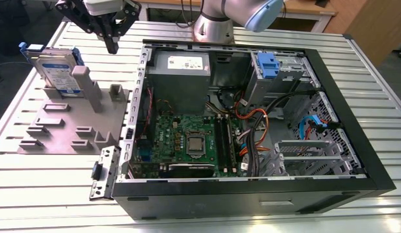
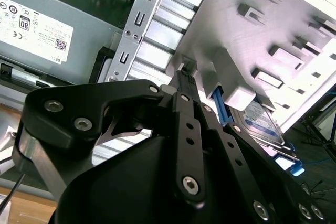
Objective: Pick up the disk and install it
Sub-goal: 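Reach for the disk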
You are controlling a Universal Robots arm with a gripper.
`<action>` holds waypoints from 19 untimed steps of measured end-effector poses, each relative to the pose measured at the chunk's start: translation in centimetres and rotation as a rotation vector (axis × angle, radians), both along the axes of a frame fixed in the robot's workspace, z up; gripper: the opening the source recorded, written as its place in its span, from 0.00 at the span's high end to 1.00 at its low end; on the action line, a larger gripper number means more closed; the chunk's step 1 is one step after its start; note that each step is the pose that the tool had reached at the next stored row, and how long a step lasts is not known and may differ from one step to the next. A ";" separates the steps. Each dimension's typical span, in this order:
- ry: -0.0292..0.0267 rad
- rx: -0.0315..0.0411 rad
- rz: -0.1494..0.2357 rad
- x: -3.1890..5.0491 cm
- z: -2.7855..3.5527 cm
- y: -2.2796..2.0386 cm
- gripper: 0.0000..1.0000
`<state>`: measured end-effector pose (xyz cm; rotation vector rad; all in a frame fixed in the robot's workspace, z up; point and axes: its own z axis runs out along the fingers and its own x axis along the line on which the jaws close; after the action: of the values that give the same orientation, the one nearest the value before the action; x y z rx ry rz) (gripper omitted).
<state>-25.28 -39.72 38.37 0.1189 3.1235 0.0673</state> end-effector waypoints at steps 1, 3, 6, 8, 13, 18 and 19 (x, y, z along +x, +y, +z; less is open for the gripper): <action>0.0001 0.0000 0.000 -0.15 -0.02 0.00 0.89; 0.0002 -0.0001 0.000 -0.16 -0.02 0.00 0.89; 0.0001 0.0000 0.000 -0.19 -0.06 0.00 0.89; 0.0001 0.0000 0.000 -0.19 -0.06 0.00 0.89; 0.0001 0.0000 0.000 -0.24 -0.06 0.00 0.89; 0.0002 0.0000 0.000 -0.37 -0.06 0.00 0.89; 0.0002 -0.0001 0.000 -0.36 -0.06 0.00 0.89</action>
<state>-25.65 -39.72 38.31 0.1188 3.1237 0.0672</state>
